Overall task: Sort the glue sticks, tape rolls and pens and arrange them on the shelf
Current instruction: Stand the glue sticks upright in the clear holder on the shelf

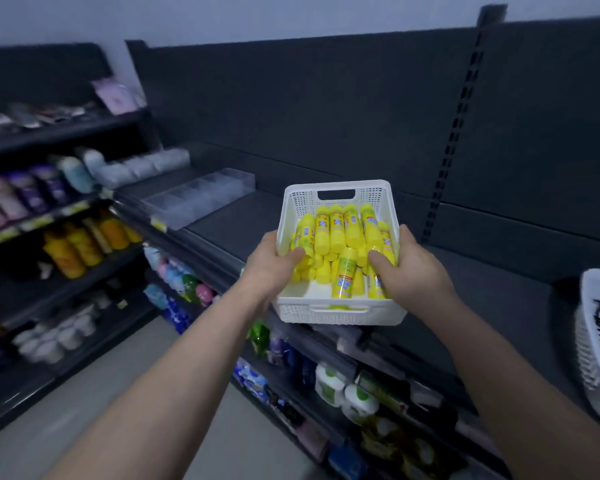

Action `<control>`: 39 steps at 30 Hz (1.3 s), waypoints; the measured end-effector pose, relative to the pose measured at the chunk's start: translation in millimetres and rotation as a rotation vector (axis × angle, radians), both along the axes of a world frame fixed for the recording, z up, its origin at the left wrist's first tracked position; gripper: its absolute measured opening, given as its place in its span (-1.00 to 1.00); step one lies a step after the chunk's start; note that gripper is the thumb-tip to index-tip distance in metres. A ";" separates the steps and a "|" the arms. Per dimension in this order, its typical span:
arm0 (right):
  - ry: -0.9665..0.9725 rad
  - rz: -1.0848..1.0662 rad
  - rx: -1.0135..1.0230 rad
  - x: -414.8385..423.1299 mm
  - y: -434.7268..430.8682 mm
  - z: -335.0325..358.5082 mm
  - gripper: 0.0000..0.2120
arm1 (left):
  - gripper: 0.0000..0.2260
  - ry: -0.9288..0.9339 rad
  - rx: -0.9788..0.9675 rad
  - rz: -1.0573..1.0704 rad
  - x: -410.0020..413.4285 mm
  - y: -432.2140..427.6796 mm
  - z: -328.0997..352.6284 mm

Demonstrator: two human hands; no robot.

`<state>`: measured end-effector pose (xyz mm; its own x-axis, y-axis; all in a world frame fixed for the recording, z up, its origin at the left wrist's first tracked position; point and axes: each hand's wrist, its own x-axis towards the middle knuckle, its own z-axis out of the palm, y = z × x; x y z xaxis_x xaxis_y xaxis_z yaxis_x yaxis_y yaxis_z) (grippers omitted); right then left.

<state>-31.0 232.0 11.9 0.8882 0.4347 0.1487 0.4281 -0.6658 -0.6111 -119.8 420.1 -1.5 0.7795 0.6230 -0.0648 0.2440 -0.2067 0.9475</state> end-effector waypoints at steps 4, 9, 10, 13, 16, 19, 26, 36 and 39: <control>-0.016 0.105 0.006 -19.8 70.5 3.9 -0.46 | -0.74 -0.021 0.021 0.119 -41.0 62.5 1.2; -0.011 0.191 0.010 -58.4 176.5 7.1 -0.48 | -0.86 -0.039 0.040 0.207 -96.2 153.5 5.8; -0.016 0.201 0.009 -67.9 199.1 7.8 -0.49 | -0.86 -0.033 0.048 0.223 -106.7 174.5 7.0; -0.016 0.238 0.016 -95.5 266.4 9.7 -0.55 | -0.79 -0.020 0.070 0.259 -138.6 237.7 12.8; -0.010 0.268 0.024 -116.4 327.9 12.8 -0.53 | -0.68 0.004 0.098 0.287 -164.4 294.4 19.1; 0.003 0.292 0.016 -128.3 380.4 14.9 -0.58 | -0.80 0.005 0.118 0.315 -178.5 344.8 21.6; -0.002 0.304 0.009 -116.1 482.9 15.6 -0.63 | -0.81 0.013 0.099 0.336 -167.4 445.0 14.0; 0.094 0.186 0.018 -21.9 645.1 -0.4 -0.63 | -0.87 0.082 0.149 0.239 -61.1 612.7 26.7; 0.106 0.145 0.008 8.1 678.7 7.1 -0.63 | -0.85 0.086 0.156 0.184 -22.8 651.8 33.6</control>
